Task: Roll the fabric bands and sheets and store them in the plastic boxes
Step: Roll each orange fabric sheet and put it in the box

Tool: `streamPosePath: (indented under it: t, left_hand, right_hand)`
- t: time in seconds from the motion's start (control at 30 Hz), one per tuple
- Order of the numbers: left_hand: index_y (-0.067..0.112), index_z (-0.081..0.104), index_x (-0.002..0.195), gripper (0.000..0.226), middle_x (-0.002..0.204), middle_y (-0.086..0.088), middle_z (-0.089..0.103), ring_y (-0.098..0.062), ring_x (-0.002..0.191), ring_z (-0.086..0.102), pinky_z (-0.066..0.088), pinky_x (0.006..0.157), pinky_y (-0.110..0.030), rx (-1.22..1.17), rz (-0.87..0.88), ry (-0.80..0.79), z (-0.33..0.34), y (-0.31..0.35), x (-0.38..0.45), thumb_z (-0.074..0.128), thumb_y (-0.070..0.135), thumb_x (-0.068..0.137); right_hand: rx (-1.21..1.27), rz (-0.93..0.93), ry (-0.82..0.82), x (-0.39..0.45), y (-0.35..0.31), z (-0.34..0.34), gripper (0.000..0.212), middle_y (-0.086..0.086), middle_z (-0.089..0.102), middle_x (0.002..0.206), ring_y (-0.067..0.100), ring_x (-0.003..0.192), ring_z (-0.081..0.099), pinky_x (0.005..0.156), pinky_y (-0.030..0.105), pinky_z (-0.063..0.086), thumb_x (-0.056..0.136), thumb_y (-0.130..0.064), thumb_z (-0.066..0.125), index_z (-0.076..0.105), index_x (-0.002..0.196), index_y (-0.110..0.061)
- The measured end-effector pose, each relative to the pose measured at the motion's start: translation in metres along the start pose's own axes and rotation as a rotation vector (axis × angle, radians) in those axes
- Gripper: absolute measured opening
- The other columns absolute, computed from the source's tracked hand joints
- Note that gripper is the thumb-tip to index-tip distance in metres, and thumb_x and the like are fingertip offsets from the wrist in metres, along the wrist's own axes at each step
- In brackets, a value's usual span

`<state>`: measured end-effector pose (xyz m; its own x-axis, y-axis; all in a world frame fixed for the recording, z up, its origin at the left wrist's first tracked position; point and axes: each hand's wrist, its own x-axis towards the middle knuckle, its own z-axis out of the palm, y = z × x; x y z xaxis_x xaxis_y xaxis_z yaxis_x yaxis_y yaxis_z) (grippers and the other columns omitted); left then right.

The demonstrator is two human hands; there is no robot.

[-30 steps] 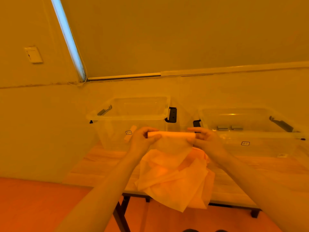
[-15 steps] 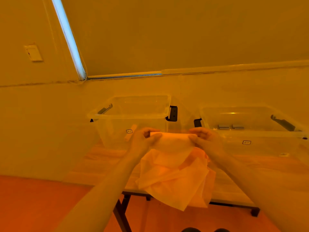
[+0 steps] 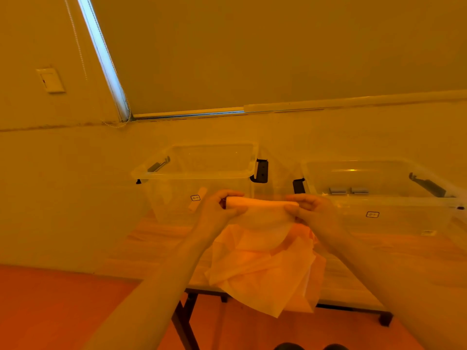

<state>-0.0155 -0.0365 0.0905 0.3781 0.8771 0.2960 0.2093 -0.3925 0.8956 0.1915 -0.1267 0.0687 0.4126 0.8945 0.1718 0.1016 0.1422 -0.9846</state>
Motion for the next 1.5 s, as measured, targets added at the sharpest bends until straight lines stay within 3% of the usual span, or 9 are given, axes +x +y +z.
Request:
streamPosePath:
  t: [0.1, 0.23, 0.33, 0.43, 0.67, 0.93, 1.07, 1.3, 1.5]
  left_hand:
    - [0.029, 0.064, 0.098, 0.022, 0.096, 0.016, 0.057, -0.003, 0.088, 0.056, 0.051, 0.064, -0.016, 0.006, -0.009, 0.022, 0.0014, -0.0011, 0.0007, 0.071, 0.017, 0.082]
    - [0.023, 0.065, 0.102, 0.018, 0.093, 0.013, 0.056, -0.006, 0.087, 0.056, 0.053, 0.071, -0.023, 0.036, -0.041, 0.078, 0.0040, -0.0007, 0.0005, 0.069, 0.023, 0.084]
    - [0.018, 0.064, 0.110, 0.026, 0.094, 0.013, 0.055, -0.005, 0.087, 0.056, 0.052, 0.060, -0.015, -0.033, -0.051, 0.059, 0.0035, -0.0009, -0.0009, 0.069, 0.015, 0.084]
    - [0.014, 0.066, 0.111, 0.028, 0.091, 0.011, 0.057, -0.004, 0.083, 0.058, 0.051, 0.061, -0.014, -0.048, -0.052, 0.025, 0.0020, -0.0016, -0.0003, 0.068, 0.008, 0.084]
    - [0.016, 0.067, 0.103, 0.017, 0.083, 0.012, 0.056, -0.003, 0.074, 0.056, 0.050, 0.063, -0.016, 0.025, -0.065, 0.039, 0.0032, -0.0019, -0.0008, 0.066, 0.015, 0.086]
    - [0.012, 0.063, 0.114, 0.025, 0.095, 0.016, 0.055, -0.003, 0.086, 0.058, 0.052, 0.060, -0.013, -0.072, -0.052, 0.020, 0.0033, 0.0018, -0.0030, 0.063, 0.010, 0.089]
    - [0.012, 0.064, 0.111, 0.022, 0.094, 0.015, 0.058, 0.000, 0.083, 0.058, 0.050, 0.058, -0.011, -0.075, -0.062, 0.012, 0.0050, 0.0048, -0.0041, 0.063, 0.013, 0.089]
    - [0.011, 0.069, 0.100, 0.023, 0.090, 0.017, 0.054, -0.001, 0.084, 0.057, 0.054, 0.071, -0.019, 0.007, -0.024, 0.011, 0.0047, 0.0058, -0.0072, 0.073, 0.006, 0.079]
    - [0.003, 0.068, 0.100, 0.020, 0.087, 0.018, 0.053, 0.002, 0.074, 0.057, 0.052, 0.061, -0.011, 0.009, -0.021, 0.036, 0.0079, 0.0039, -0.0069, 0.071, 0.005, 0.080]
  right_hand:
    - [0.044, -0.002, -0.009, -0.0013, 0.0006, -0.0005, 0.030, -0.005, 0.069, 0.101, 0.012, 0.091, 0.067, 0.069, 0.024, 0.058, 0.083, -0.006, 0.068, 0.066, 0.109, -0.021]
    - [-0.006, -0.023, 0.009, 0.0003, 0.0038, 0.0009, 0.028, 0.000, 0.070, 0.100, 0.015, 0.092, 0.067, 0.076, 0.031, 0.058, 0.078, -0.005, 0.074, 0.070, 0.098, -0.023]
    - [0.023, -0.022, 0.013, 0.0006, 0.0032, 0.0008, 0.014, -0.001, 0.072, 0.091, 0.015, 0.086, 0.069, 0.065, 0.023, 0.057, 0.083, -0.012, 0.070, 0.071, 0.094, -0.021]
    - [0.044, -0.007, 0.019, -0.0009, 0.0040, 0.0009, 0.006, -0.003, 0.072, 0.086, 0.014, 0.081, 0.069, 0.062, 0.022, 0.056, 0.088, -0.022, 0.064, 0.070, 0.091, -0.024]
    - [0.059, 0.011, -0.005, -0.0020, 0.0013, 0.0005, 0.014, -0.002, 0.070, 0.097, 0.013, 0.087, 0.068, 0.067, 0.025, 0.057, 0.087, -0.016, 0.066, 0.067, 0.099, -0.022]
    - [0.033, 0.001, 0.017, -0.0006, 0.0019, -0.0028, 0.022, -0.003, 0.068, 0.102, 0.013, 0.092, 0.065, 0.068, 0.025, 0.056, 0.082, -0.013, 0.071, 0.069, 0.102, -0.023]
    - [0.014, 0.035, 0.011, 0.0009, 0.0058, -0.0045, 0.021, 0.004, 0.068, 0.102, 0.021, 0.093, 0.066, 0.073, 0.033, 0.058, 0.081, -0.013, 0.072, 0.069, 0.102, -0.016]
    - [0.030, 0.041, 0.022, -0.0010, 0.0059, -0.0042, 0.016, 0.000, 0.067, 0.100, 0.018, 0.093, 0.065, 0.072, 0.031, 0.058, 0.084, -0.014, 0.068, 0.067, 0.099, -0.020]
    - [0.073, 0.044, 0.004, -0.0028, 0.0061, -0.0051, 0.026, -0.003, 0.064, 0.106, 0.014, 0.095, 0.063, 0.073, 0.029, 0.058, 0.084, -0.010, 0.067, 0.066, 0.109, -0.020]
